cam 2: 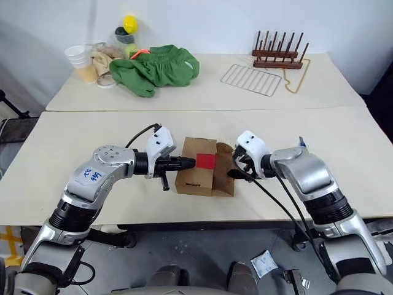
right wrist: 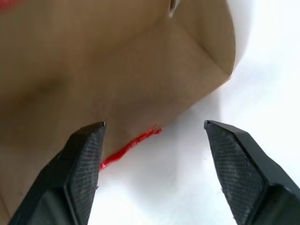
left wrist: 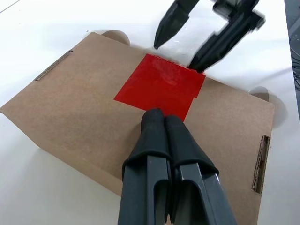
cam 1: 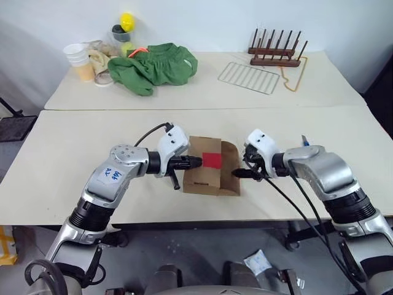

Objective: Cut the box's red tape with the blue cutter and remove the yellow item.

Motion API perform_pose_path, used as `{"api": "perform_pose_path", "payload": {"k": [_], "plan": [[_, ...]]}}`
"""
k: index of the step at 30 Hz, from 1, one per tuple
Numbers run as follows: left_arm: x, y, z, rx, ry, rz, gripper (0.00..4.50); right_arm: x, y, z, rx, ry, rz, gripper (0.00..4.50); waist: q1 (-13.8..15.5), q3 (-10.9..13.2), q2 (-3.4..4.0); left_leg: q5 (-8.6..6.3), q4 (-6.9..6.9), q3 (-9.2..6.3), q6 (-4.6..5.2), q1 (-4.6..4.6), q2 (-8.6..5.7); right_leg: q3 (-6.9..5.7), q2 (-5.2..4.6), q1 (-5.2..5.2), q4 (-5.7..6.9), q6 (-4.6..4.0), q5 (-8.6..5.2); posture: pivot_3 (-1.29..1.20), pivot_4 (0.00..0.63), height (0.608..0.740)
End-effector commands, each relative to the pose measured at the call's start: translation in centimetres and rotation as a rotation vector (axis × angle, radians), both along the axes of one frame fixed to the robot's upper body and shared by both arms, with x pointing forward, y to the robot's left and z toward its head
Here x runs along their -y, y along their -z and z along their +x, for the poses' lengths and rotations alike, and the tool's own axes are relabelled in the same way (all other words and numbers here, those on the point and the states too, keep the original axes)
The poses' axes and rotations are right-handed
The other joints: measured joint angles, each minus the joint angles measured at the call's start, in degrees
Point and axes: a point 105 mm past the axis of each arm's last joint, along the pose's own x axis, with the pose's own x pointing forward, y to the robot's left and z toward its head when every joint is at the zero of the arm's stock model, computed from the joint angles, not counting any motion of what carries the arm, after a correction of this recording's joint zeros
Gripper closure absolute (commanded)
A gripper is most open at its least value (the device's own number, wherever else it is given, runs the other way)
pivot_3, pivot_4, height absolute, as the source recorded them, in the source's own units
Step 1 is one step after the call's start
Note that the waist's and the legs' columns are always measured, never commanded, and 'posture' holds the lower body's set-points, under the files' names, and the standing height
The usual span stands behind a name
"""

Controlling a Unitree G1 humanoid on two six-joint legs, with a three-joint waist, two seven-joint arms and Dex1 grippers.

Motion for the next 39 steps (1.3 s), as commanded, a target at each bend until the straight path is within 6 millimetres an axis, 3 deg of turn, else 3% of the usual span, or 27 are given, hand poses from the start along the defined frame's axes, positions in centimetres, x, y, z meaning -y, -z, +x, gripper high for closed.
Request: {"api": "perform_pose_path", "payload": {"k": [1, 4, 7, 13, 19, 31, 39], "plan": [[-0.5, 1.7, -0.1, -0.060, -0.016, 0.038, 4.50, 0.7, 0.9, 0.1, 0.058, -0.014, -0.087, 0.99, 0.00, 0.00, 0.00, 0.00, 0.01, 0.00, 0.00, 0.01, 0.00, 0.00, 0.00, 0.01, 0.00, 0.00, 0.00, 0.00, 0.150, 0.740], [-0.5, 1.7, -0.1, -0.058, -0.015, 0.041, 4.50, 1.0, 1.2, 0.0, 0.059, -0.005, -0.081, 0.99, -0.01, -0.01, -0.02, 0.00, 0.03, 0.00, 0.00, 0.05, 0.00, 0.00, 0.00, 0.06, 0.01, 0.00, 0.00, 0.00, 0.150, 0.740], [-0.6, 1.5, -0.1, -0.056, -0.017, 0.042, 4.50, 0.9, -0.6, 0.0, -0.026, 0.057, 0.105, 0.99, 0.02, -0.01, -0.02, 0.00, 0.04, 0.00, 0.00, 0.05, 0.01, 0.00, 0.00, 0.06, 0.02, 0.00, 0.00, 0.00, 0.150, 0.740], [-0.6, 1.6, -0.1, -0.059, -0.013, 0.043, 4.50, 1.6, -3.4, -1.6, -0.394, 0.136, 0.408, 0.99, 0.02, 0.03, 0.05, 0.00, 0.03, -0.01, 0.00, 0.02, 0.02, 0.00, 0.00, 0.04, 0.02, -0.01, 0.00, 0.00, 0.150, 0.740], [-0.4, 1.7, -0.1, -0.058, -0.007, 0.037, 4.50, 1.5, -3.3, -2.2, -0.630, 0.169, 0.563, 0.99, 0.01, 0.03, 0.05, -0.02, 0.00, -0.02, 0.03, 0.02, 0.04, -0.01, 0.01, 0.04, 0.01, -0.02, -0.01, 0.00, 0.150, 0.740], [-0.7, 1.8, -0.1, -0.057, -0.018, 0.039, 4.50, -1.6, -2.7, -1.1, -0.689, 0.110, 0.659, 0.99, -0.12, 0.04, 0.05, -0.02, 0.01, 0.01, 0.02, 0.01, 0.03, 0.00, 0.01, 0.00, 0.04, -0.01, -0.01, 0.00, 0.150, 0.740], [-0.9, 1.7, -0.2, -0.054, -0.026, 0.037, 4.50, -1.1, -1.7, -0.7, -0.694, 0.138, 0.672, 0.99, -0.35, 0.04, 0.05, -0.02, 0.01, 0.01, 0.01, 0.00, 0.02, 0.00, 0.01, 0.00, 0.04, -0.01, 0.00, 0.00, 0.150, 0.740]]}}
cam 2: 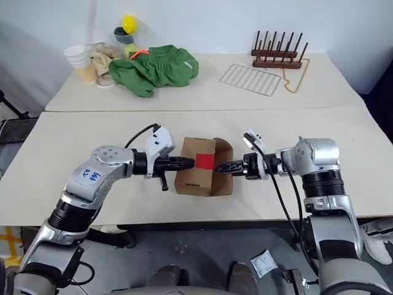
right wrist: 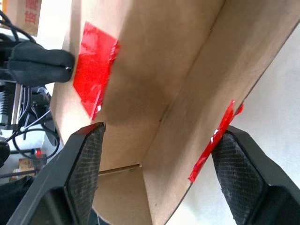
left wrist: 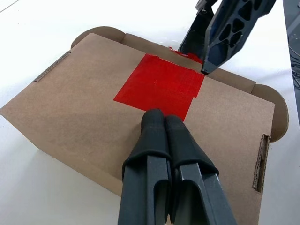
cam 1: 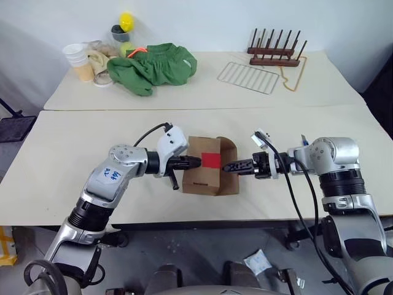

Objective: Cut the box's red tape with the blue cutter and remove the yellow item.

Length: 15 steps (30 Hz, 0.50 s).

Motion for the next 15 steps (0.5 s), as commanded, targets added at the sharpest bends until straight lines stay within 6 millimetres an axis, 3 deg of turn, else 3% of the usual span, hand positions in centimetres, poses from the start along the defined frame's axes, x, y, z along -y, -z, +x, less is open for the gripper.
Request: {"api": "perform_pose_path", "payload": {"k": [1, 9, 12, 15], "plan": [[-0.7, 1.7, -0.1, -0.058, -0.032, 0.041, 4.50, 0.3, -0.5, 0.1, 0.023, 0.004, 0.021, 0.99, -0.10, 0.00, 0.00, 0.00, 0.00, 0.00, 0.00, 0.00, 0.00, 0.00, 0.00, 0.00, 0.00, 0.00, 0.00, 0.00, 0.150, 0.740], [-0.8, 1.8, -0.2, -0.059, -0.032, 0.043, 4.50, 0.6, 0.7, 0.1, 0.006, 0.009, -0.022, 0.99, -0.31, 0.00, 0.00, 0.00, 0.00, 0.00, 0.00, 0.01, 0.00, 0.00, 0.00, 0.00, 0.00, 0.00, 0.00, 0.00, 0.150, 0.740], [-0.7, 1.7, -0.2, -0.057, -0.030, 0.043, 4.50, -0.3, 1.3, -0.5, -0.007, -0.036, -0.058, 1.58, -0.38, 0.00, 0.00, 0.00, 0.00, -0.01, 0.00, 0.01, 0.00, 0.00, 0.00, 0.01, 0.02, 0.00, 0.00, 0.00, 0.150, 0.740], [-0.7, 1.7, -0.2, -0.056, -0.029, 0.043, 4.50, -0.5, 1.4, -0.5, -0.011, -0.046, -0.059, 2.67, -0.44, 0.00, 0.00, 0.00, 0.00, -0.03, -0.01, 0.01, 0.00, 0.00, 0.00, 0.01, 0.03, 0.00, 0.00, 0.00, 0.150, 0.740]]}}
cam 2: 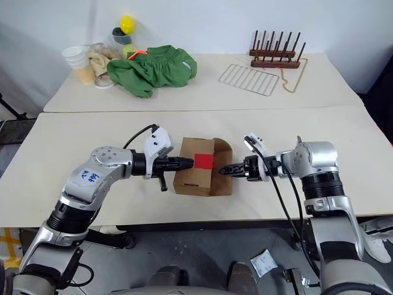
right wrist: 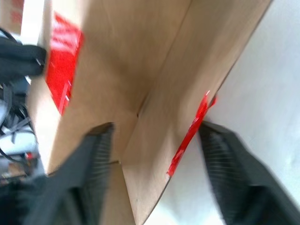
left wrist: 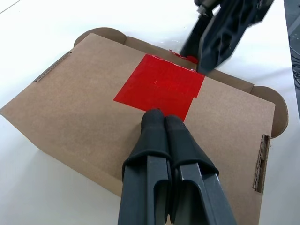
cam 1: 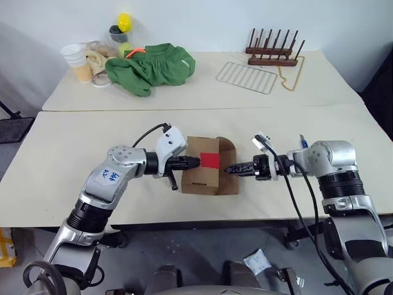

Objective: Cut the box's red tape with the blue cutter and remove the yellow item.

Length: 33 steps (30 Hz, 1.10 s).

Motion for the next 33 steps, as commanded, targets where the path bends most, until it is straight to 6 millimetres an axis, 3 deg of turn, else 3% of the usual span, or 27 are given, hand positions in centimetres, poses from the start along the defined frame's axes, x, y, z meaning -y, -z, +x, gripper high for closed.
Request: {"api": "perform_pose_path", "payload": {"k": [1, 14, 18, 20, 28, 33], "plan": [[-0.5, 1.7, -0.2, -0.059, -0.021, 0.043, 4.50, -0.5, 0.1, -0.2, -0.004, -0.027, -0.003, 2.96, -0.02, 0.00, 0.00, 0.00, 0.00, 0.00, 0.00, 0.00, 0.00, 0.00, 0.00, 0.00, 0.00, 0.00, 0.00, 0.00, 0.150, 0.740], [-0.3, 1.8, -0.2, -0.061, -0.019, 0.031, 4.50, -1.5, 0.5, 0.8, 0.013, -0.020, -0.061, 2.96, -0.45, 0.00, 0.00, 0.00, 0.01, -0.01, 0.00, 0.00, 0.00, 0.00, 0.00, 0.01, 0.02, 0.00, 0.00, 0.00, 0.150, 0.740], [-0.1, 1.9, -0.3, -0.063, -0.013, 0.028, 4.50, -1.2, 0.7, 1.2, 0.023, 0.001, -0.081, 3.89, -0.45, 0.00, 0.00, 0.00, 0.02, -0.01, 0.00, 0.02, 0.00, 0.00, 0.00, 0.02, 0.03, 0.00, 0.00, 0.00, 0.150, 0.740], [0.0, 1.9, -0.4, -0.065, -0.005, 0.024, 4.50, -0.8, 0.1, 1.2, 0.033, 0.004, -0.088, 4.47, -0.43, 0.00, 0.00, 0.00, 0.02, 0.00, 0.00, 0.02, 0.00, 0.00, -0.01, 0.02, 0.03, 0.00, 0.00, 0.00, 0.150, 0.740], [1.3, 1.6, -0.6, -0.034, 0.030, -0.068, 4.50, 1.3, -2.4, 1.3, 0.080, 0.033, -0.170, 4.47, 0.55, 0.02, 0.03, -0.01, 0.04, -0.03, 0.00, -0.04, -0.03, 0.00, -0.03, 0.00, -0.01, 0.01, 0.00, 0.00, 0.150, 0.740], [4.7, 2.1, 0.0, -0.017, 0.066, -0.164, 4.50, 4.3, -6.7, 0.6, 0.134, 0.062, -0.322, 4.47, 1.44, 0.28, 0.28, -0.01, 0.15, -0.03, 0.00, -0.23, -0.08, -0.01, -0.05, -0.07, -0.12, 0.01, 0.01, 0.00, 0.150, 0.740]]}}
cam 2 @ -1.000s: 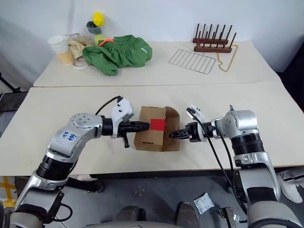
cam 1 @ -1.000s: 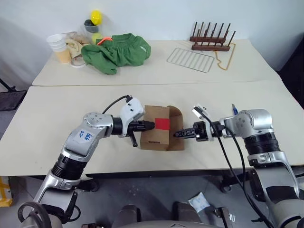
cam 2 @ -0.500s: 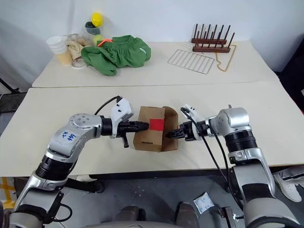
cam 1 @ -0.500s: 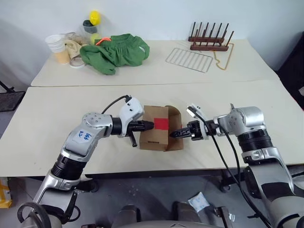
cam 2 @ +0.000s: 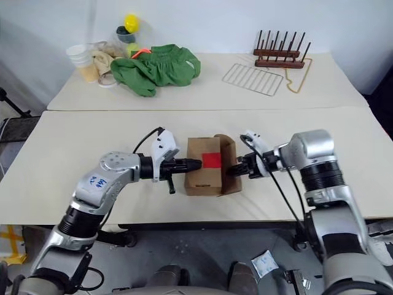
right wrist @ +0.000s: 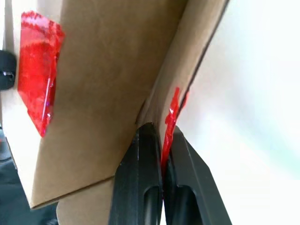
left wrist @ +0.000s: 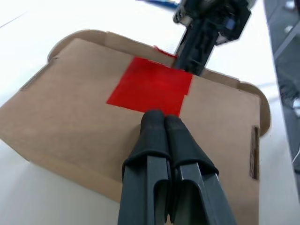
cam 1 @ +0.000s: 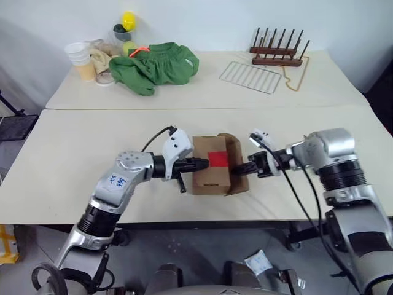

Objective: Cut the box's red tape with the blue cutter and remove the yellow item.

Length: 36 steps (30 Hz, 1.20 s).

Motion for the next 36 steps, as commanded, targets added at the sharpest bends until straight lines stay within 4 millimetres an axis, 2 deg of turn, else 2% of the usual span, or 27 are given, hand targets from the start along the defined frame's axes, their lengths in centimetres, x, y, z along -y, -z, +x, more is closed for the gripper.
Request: {"api": "perform_pose_path", "payload": {"k": [1, 6, 11, 19, 24, 28, 31, 36], "plan": [[1.9, 1.7, 0.4, -0.035, 0.007, -0.016, 4.50, 2.4, -4.1, -0.2, 0.096, 0.030, -0.105, 4.47, 0.26, 0.04, -0.01, 0.00, 0.02, -0.01, 0.01, -0.03, -0.01, 0.00, 0.00, 0.00, -0.01, 0.00, 0.00, 0.00, 0.150, 0.740], [4.3, 1.9, 0.9, -0.019, 0.005, -0.094, 4.50, 4.2, -6.6, -1.1, 0.113, 0.037, -0.193, 4.47, -0.17, 0.15, -0.04, -0.02, -0.02, 0.03, 0.03, -0.02, 0.00, -0.01, 0.00, -0.01, -0.05, 0.01, 0.00, 0.00, 0.150, 0.740], [6.8, 1.7, 1.5, 0.000, -0.025, -0.197, 4.50, 6.1, -8.2, -2.0, 0.116, 0.051, -0.304, 4.47, -0.09, 0.34, -0.04, -0.03, 0.00, 0.05, 0.04, -0.06, 0.00, -0.01, 0.00, -0.05, -0.07, 0.01, 0.00, 0.00, 0.150, 0.740], [9.6, 1.8, 1.2, -0.013, -0.030, -0.269, 4.50, 6.8, -10.1, -2.4, 0.139, 0.046, -0.405, 4.47, -0.04, 0.44, -0.07, -0.03, 0.00, 0.05, 0.05, -0.20, 0.01, -0.01, 0.00, -0.21, -0.07, 0.01, 0.01, 0.00, 0.150, 0.740], [9.5, 2.0, 1.5, -0.018, -0.062, -0.285, 4.50, 5.4, -10.6, -2.4, 0.161, -0.017, -0.457, 4.47, 0.00, 0.44, -0.06, -0.02, 0.14, 0.04, 0.03, -0.80, 0.01, -0.01, 0.00, -0.87, 0.07, 0.01, 0.02, 0.00, 0.150, 0.740], [9.2, 2.4, 1.5, -0.029, -0.083, -0.280, 4.50, 4.8, -10.5, -2.2, 0.212, -0.073, -0.523, 4.47, 0.01, 0.44, -0.07, -0.01, 0.14, 0.06, 0.02, -0.86, 0.00, -0.01, 0.00, -0.95, 0.09, 0.01, 0.02, 0.00, 0.150, 0.740], [8.4, 2.9, 1.3, -0.019, -0.098, -0.255, 4.50, 4.2, -10.3, -2.3, 0.216, -0.084, -0.531, 4.47, -0.05, 0.44, -0.07, -0.01, 0.15, 0.07, 0.02, -0.86, 0.00, -0.01, -0.01, -0.94, 0.08, 0.02, 0.02, 0.00, 0.150, 0.740], [6.6, 3.6, 0.5, 0.037, -0.076, -0.174, 4.50, 4.2, -10.3, -2.0, 0.284, -0.084, -0.577, 4.47, -0.13, 0.43, -0.06, -0.01, 0.16, 0.07, 0.01, -0.84, 0.01, -0.01, 0.00, -0.94, 0.13, 0.01, 0.02, 0.00, 0.150, 0.740]]}}
